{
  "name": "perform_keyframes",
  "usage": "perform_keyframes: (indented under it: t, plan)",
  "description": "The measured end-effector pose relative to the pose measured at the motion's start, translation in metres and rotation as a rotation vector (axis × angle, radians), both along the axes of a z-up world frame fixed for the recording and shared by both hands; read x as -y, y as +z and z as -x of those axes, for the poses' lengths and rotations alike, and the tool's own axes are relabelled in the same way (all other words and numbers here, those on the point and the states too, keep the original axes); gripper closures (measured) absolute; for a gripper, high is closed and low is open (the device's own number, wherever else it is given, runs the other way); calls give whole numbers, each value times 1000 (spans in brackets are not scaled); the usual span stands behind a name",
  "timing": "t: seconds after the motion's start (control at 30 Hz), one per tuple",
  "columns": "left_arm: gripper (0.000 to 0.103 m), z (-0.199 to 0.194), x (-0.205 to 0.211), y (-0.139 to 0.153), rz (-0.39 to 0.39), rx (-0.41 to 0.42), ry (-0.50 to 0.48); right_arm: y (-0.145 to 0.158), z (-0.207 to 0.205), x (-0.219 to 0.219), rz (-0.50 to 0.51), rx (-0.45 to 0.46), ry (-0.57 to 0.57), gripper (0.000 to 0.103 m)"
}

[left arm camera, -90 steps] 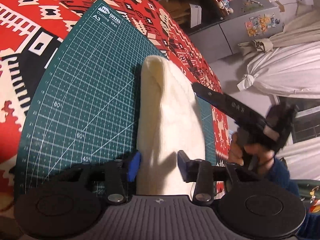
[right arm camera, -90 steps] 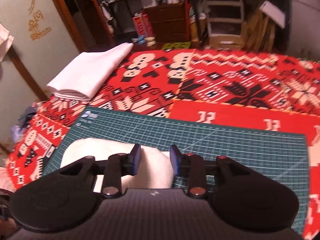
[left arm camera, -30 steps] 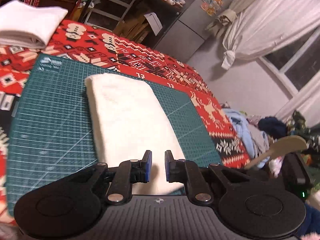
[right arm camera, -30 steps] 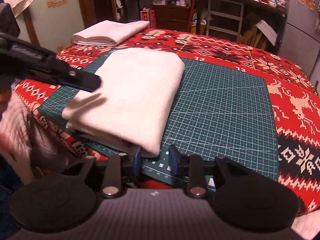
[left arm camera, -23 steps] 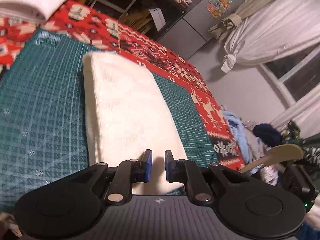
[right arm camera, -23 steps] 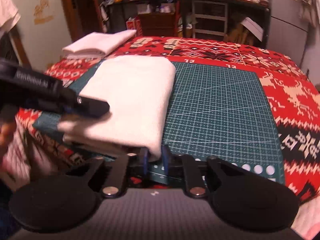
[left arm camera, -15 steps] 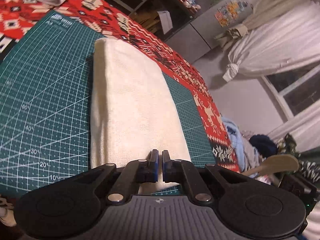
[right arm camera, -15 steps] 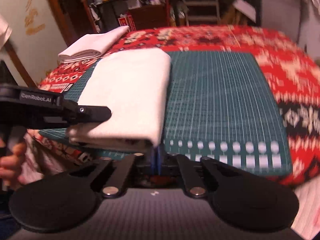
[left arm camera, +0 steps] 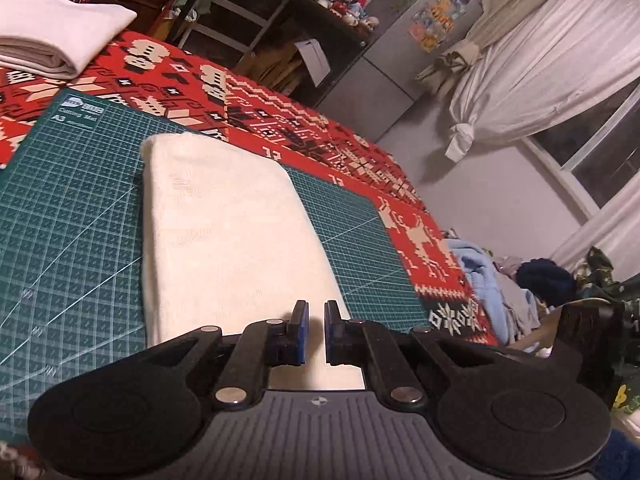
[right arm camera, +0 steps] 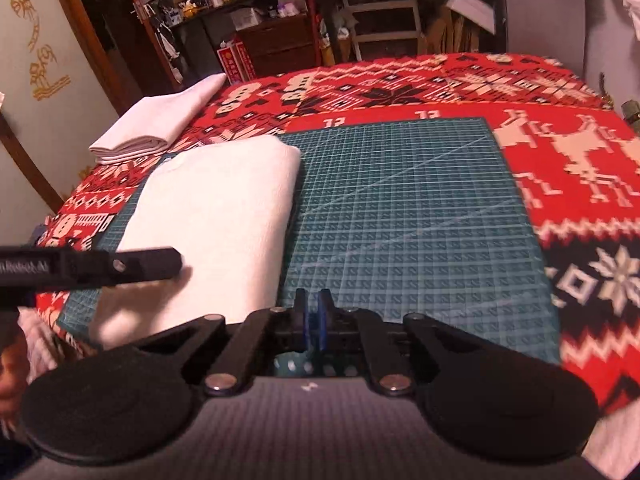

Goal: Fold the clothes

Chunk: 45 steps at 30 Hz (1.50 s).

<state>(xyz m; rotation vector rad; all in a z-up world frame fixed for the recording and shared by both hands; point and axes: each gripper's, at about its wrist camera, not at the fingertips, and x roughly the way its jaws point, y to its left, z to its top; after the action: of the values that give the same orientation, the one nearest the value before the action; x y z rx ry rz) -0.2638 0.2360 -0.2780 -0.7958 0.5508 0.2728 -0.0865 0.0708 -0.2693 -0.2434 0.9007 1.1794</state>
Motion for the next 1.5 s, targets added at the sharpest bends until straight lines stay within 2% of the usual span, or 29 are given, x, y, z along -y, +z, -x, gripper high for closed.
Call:
perform_keyframes:
  t: [0.07, 0.17, 0.3, 0.4, 0.53, 0.7, 0.9, 1.03, 1.07, 1.1, 1.2, 1.23, 1.27, 1.3, 1.33, 1.37, 1.4, 1.47, 1.5]
  plan:
    - [97, -3, 1, -5, 10, -14, 5, -3, 4, -9, 9, -24, 31, 96]
    - [97, -2, 8, -7, -2, -29, -7, -3, 22, -8, 46, 35, 73, 99]
    - [97, 4, 18, -6, 11, -49, -6, -1, 28, 6, 76, 1, 100, 100]
    - [97, 2, 15, 0, 26, -35, -11, 5, 19, 13, 46, -21, 87, 100]
    - [97, -15, -4, 5, 24, 3, 21, 9, 1, -4, -12, -12, 31, 97]
    - [97, -35, -12, -4, 44, -36, 41, 4, 2, -32, -13, -12, 48, 99]
    - [97, -22, 2, -4, 36, -58, 30, 4, 30, -21, 55, 68, 119, 100]
    - [96, -8, 5, 1, 50, -45, 10, 9, 26, -4, 72, 38, 103, 95]
    - [96, -3, 5, 1, 65, -37, 7, 10, 23, -1, 78, 26, 89, 89]
    - [96, 2, 3, 3, 75, -31, 13, 10, 19, 1, 84, 15, 75, 78]
    - [95, 17, -3, 12, 88, -15, 42, 10, 10, 4, 124, 17, 48, 59]
    - [92, 22, -6, 16, 78, -16, 57, 11, 7, 4, 134, 28, 37, 54]
    - [89, 27, -10, 21, 65, -22, 77, 11, 4, 3, 147, 38, 27, 41]
    - [76, 32, -13, 26, 51, -30, 98, 13, 2, 2, 153, 46, 27, 30]
    - [65, 37, -18, 31, 32, -41, 123, 14, 0, 0, 160, 56, 28, 24]
    - [63, 41, -22, 36, 11, -53, 145, 14, 0, -2, 171, 77, 37, 14]
    - [58, 45, -26, 39, -11, -72, 164, 15, 0, -5, 182, 100, 46, 8]
    - [51, 52, -34, 43, -53, -120, 199, 15, 1, -8, 201, 162, 52, 2]
    - [44, 54, -37, 43, -69, -143, 214, 15, 1, -10, 213, 188, 57, 1]
